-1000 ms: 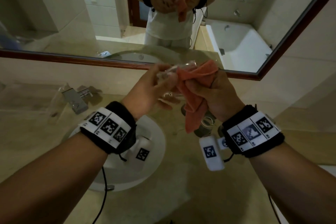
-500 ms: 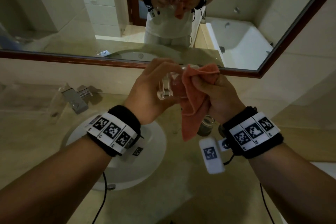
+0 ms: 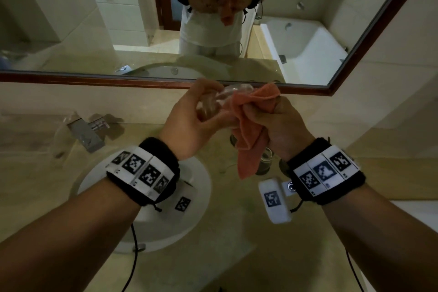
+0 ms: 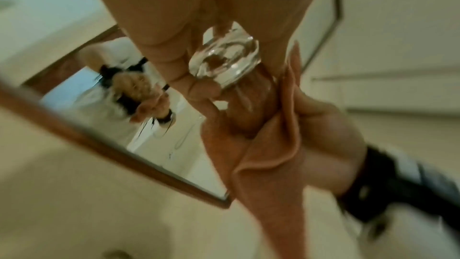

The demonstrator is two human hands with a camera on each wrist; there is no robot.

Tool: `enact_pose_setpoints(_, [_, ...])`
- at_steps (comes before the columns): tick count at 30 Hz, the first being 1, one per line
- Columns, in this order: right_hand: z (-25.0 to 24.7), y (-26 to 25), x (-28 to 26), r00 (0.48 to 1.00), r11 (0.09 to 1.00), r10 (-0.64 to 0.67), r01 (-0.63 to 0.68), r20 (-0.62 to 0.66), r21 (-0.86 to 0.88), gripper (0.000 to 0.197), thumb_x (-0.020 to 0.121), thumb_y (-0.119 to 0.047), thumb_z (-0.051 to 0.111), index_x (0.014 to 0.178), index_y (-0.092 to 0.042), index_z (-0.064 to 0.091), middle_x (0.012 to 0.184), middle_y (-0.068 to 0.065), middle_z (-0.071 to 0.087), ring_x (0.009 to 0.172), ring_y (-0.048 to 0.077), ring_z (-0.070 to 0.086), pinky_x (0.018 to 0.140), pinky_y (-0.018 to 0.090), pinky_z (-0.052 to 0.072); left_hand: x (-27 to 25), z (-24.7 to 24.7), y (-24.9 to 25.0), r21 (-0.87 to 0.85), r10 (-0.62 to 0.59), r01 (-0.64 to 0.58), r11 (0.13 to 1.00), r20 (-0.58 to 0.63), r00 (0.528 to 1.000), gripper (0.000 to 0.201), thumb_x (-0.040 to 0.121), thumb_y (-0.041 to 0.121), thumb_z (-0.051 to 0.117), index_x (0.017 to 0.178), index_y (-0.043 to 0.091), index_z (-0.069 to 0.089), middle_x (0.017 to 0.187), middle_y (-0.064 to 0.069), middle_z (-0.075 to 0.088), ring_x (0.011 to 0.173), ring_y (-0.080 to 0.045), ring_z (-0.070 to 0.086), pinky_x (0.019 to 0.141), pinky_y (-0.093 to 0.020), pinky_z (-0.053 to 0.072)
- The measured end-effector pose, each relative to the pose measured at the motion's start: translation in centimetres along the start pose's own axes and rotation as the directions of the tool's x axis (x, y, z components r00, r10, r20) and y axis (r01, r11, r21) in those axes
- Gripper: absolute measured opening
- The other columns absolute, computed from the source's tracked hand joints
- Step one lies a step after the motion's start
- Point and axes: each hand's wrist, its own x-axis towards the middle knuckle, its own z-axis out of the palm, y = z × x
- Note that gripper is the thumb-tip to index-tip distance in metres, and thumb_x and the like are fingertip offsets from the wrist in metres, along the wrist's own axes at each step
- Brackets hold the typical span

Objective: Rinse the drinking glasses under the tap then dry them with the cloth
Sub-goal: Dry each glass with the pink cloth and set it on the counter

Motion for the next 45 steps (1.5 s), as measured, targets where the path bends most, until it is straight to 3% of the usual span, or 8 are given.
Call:
enact_pose_setpoints(6, [-1.0,0.5,0.0,0.991,0.977,0.101,-0.083,-0.084,0.196,0.018,0.080,-0.017,0.061,0.088,-0.011,0.076,0.085,0.006,0.076,0.077,0.019,0.073,0.072,0.034,0.062,0.4,0.4,-0.8,0.387,0.391,-0.417,0.823,0.147,0.908,0.065,0.068,0.016,0.091,0.126,0.012,0.062,0.133,-0.005,0.058,0.122,-0.022,0.057,0.096,-0.042,0.051])
enact_pose_setpoints(13, [-3.6,1.3,-0.4,0.951,0.975,0.098,-0.033,-0.293,0.219,0.022,0.094,-0.010,0.053,0.088,-0.002,0.073,0.081,0.012,0.076,0.074,0.025,0.074,0.066,0.036,0.061,0.9,2.4,-1.4,0.045,0.001,0.000,0.999,-0.018,1.000,0.065,0.065,0.017,0.091,0.120,0.026,0.058,0.121,0.012,0.062,0.104,-0.013,0.065,0.084,-0.044,0.059])
enact_pose_setpoints(16, [-6.4,2.1,-1.2,0.867,0.983,0.062,0.032,-0.494,0.180,0.022,0.094,-0.015,0.062,0.091,0.005,0.070,0.087,0.025,0.073,0.083,0.042,0.073,0.078,0.060,0.059,1.9,3.6,-2.6,0.050,-0.137,0.141,0.989,-0.073,0.988,0.062,0.067,0.023,0.090,0.117,0.026,0.052,0.121,0.014,0.062,0.105,-0.013,0.064,0.080,-0.029,0.056])
enact_pose_setpoints(20, [-10.4,3.8,-3.1,0.742,0.993,0.083,-0.006,-0.665,0.117,0.078,0.066,-0.049,0.085,0.114,0.009,0.063,0.113,0.038,0.063,0.103,0.054,0.065,0.087,0.072,0.049,3.5,5.5,-5.3,0.065,-0.229,0.234,0.970,-0.085,0.970,0.055,0.070,0.016,0.088,0.112,0.016,0.051,0.116,-0.001,0.065,0.103,-0.009,0.063,0.067,-0.006,0.049])
enact_pose_setpoints(24, [-13.7,3.9,-4.8,0.663,0.997,0.062,-0.067,-0.746,0.024,0.039,0.078,-0.044,0.072,0.099,-0.011,0.071,0.103,0.013,0.073,0.100,0.037,0.069,0.090,0.063,0.053,5.5,7.2,-8.2,0.236,-0.285,0.291,0.927,-0.062,0.957,0.057,0.067,0.026,0.090,0.110,0.024,0.052,0.112,-0.001,0.065,0.102,-0.018,0.064,0.078,-0.032,0.058])
enact_pose_setpoints(26, [-15.2,4.4,-5.5,0.654,0.994,0.091,-0.102,-0.751,0.032,0.059,0.069,-0.055,0.079,0.104,-0.008,0.071,0.107,0.019,0.072,0.101,0.040,0.069,0.088,0.064,0.054,6.2,8.1,-8.9,0.320,-0.327,0.331,0.887,-0.068,0.942,0.058,0.067,0.031,0.090,0.112,0.029,0.052,0.114,0.003,0.063,0.100,-0.019,0.063,0.073,-0.028,0.053])
enact_pose_setpoints(33, [-19.4,5.8,-6.6,0.609,0.991,0.129,-0.092,-0.783,0.092,0.086,0.054,-0.066,0.084,0.113,-0.004,0.069,0.114,0.026,0.069,0.105,0.044,0.068,0.092,0.063,0.052,10.4,13.0,-8.8,0.488,-0.360,0.283,0.825,0.068,0.930,0.062,0.067,0.034,0.090,0.116,0.032,0.053,0.117,0.008,0.059,0.100,-0.012,0.056,0.066,-0.010,0.039])
enact_pose_setpoints(45, [-24.0,8.2,-6.5,0.568,0.992,0.127,-0.072,-0.813,0.104,0.053,0.076,-0.049,0.075,0.107,-0.005,0.073,0.106,0.022,0.073,0.103,0.040,0.070,0.093,0.062,0.053,17.8,23.4,-12.8,0.789,-0.457,0.004,0.614,0.351,0.817,0.064,0.069,0.037,0.086,0.125,0.033,0.054,0.127,0.003,0.060,0.113,-0.024,0.058,0.091,-0.035,0.049])
